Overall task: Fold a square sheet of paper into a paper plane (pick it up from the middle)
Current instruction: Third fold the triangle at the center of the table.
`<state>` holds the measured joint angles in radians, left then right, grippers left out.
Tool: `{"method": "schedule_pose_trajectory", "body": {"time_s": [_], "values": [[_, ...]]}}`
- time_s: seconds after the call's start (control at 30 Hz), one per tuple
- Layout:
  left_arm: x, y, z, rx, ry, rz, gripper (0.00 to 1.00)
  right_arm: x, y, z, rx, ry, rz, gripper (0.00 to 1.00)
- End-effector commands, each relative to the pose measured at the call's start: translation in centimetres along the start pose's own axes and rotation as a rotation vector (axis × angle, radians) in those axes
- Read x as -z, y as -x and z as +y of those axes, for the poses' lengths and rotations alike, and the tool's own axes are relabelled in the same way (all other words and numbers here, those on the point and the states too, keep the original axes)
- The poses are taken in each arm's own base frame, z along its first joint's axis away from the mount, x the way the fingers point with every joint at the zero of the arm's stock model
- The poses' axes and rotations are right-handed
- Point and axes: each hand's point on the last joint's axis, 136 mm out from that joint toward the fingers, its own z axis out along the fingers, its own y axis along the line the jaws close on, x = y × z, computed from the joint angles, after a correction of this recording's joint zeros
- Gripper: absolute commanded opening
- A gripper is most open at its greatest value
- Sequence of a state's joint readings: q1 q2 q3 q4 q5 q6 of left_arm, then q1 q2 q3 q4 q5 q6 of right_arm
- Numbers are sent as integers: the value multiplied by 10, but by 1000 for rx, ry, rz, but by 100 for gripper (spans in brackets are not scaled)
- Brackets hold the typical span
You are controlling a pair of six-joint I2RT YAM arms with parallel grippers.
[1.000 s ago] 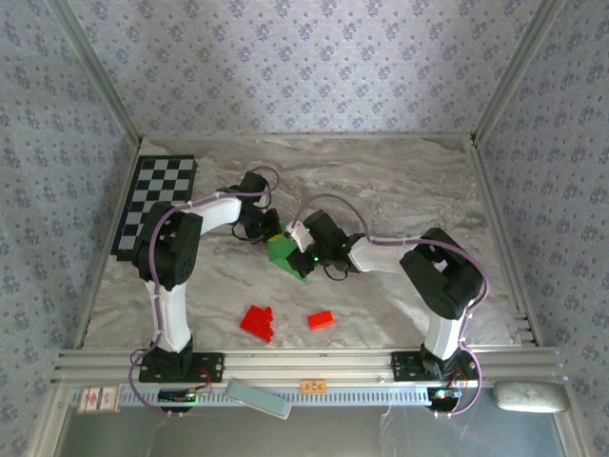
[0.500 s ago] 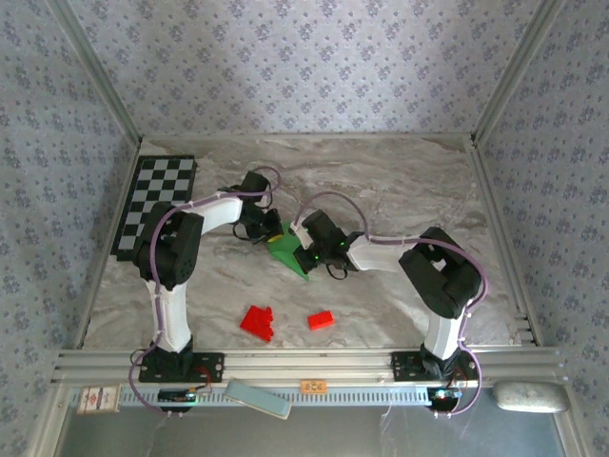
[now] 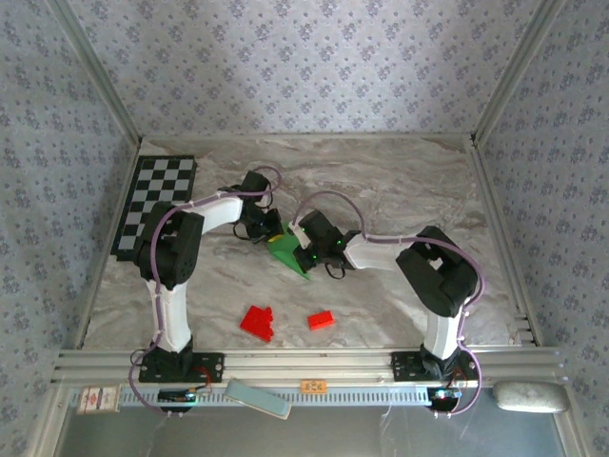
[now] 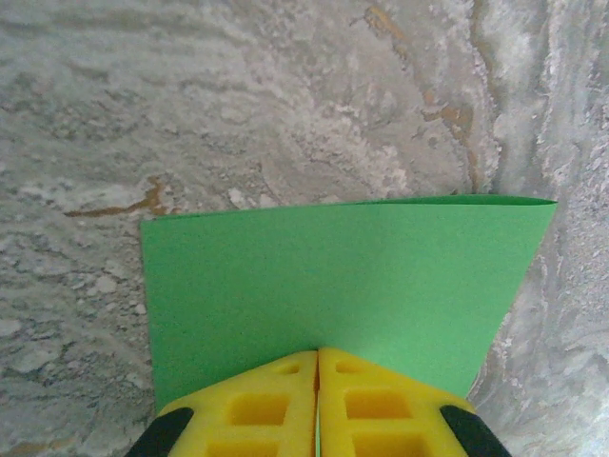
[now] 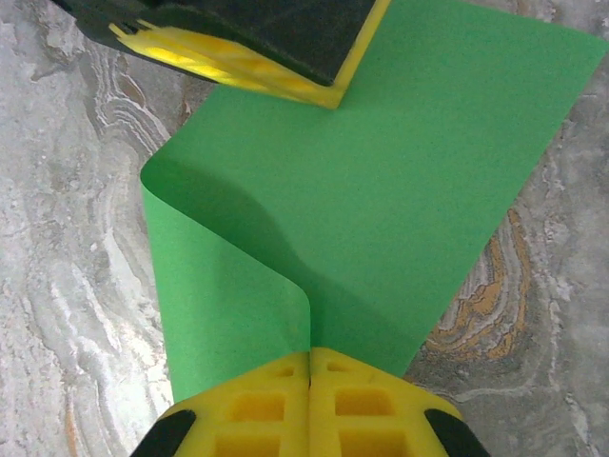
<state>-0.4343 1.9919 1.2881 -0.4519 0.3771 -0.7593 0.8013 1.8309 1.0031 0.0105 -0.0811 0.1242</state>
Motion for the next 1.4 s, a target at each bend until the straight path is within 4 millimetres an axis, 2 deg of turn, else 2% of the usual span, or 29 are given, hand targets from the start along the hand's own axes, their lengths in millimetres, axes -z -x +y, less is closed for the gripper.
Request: {"method": "schedule_pose_trajectory", "body": {"time_s": [0.0, 1.03, 1.17, 1.37], "values": [[-17, -18, 20, 8, 84, 70, 8, -3, -2, -2, -16, -27, 30, 0], [-14, -15, 15, 3, 72, 62, 8, -9, -13, -8, -50, -53, 98, 0], [0, -11, 2, -8, 41, 39, 9, -10, -17, -9, -55, -56, 115, 0], [42, 6, -23, 33, -83, -83, 20, -13, -25, -10, -69, -55, 140, 0]]}}
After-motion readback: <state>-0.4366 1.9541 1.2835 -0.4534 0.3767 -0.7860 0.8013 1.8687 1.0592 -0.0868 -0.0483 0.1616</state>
